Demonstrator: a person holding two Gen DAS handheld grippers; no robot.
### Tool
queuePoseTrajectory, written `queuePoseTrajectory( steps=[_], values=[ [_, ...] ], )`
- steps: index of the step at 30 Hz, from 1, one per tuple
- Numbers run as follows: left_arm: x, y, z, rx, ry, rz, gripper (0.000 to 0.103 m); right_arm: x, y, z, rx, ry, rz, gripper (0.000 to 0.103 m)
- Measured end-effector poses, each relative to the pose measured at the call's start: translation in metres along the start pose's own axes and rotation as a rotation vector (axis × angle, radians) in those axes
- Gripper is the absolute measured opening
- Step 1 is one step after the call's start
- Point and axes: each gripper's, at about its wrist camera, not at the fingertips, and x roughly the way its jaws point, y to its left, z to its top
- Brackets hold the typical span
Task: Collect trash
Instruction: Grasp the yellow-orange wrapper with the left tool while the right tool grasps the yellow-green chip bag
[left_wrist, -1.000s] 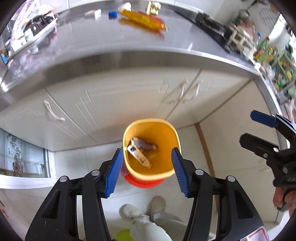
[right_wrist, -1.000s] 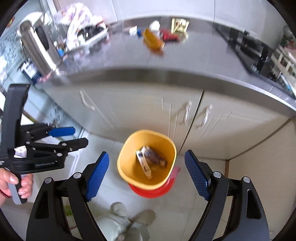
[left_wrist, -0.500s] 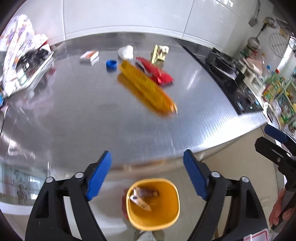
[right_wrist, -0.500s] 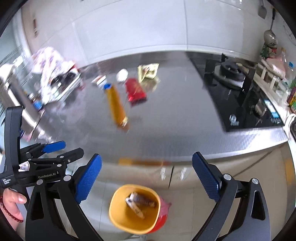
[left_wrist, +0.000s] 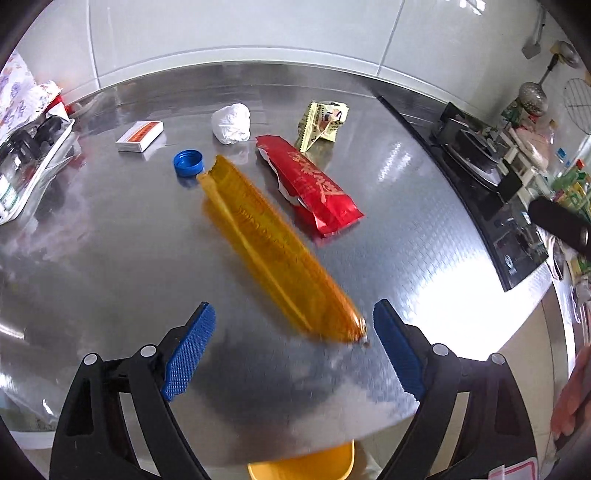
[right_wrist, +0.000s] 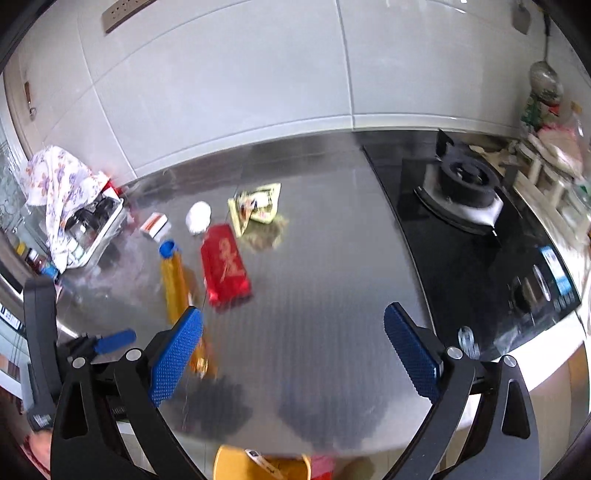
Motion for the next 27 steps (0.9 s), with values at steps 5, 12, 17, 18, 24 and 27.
queuePoseTrajectory(
  steps=[5,12,17,18,24,27],
  values=[
    [0.021,-0.001,0.014,-0.046,0.01,0.054,0.087,0.044,-0.002,0.037,-0.076,0.029,0.065,0.099],
    [0.039,0.004,0.019,-0.195,0.031,0.158,0.087,0.116,-0.006,0.076,-0.194,0.124,0.167,0.099],
    [0.045,-0.002,0.019,-0.23,0.014,0.26,0.087,0.171,-0.001,0.098,-0.258,0.206,0.246,0.099],
    [0.046,-0.004,0.02,-0.228,0.013,0.278,0.087,0.179,0.001,0.101,-0.265,0.214,0.252,0.099],
    [0.05,-0.005,0.024,-0.251,0.009,0.327,0.091,0.218,0.019,0.118,-0.292,0.249,0.315,0.099],
    [0.052,-0.001,0.027,-0.27,0.007,0.34,0.091,0.235,0.029,0.119,-0.305,0.27,0.317,0.099]
  ],
)
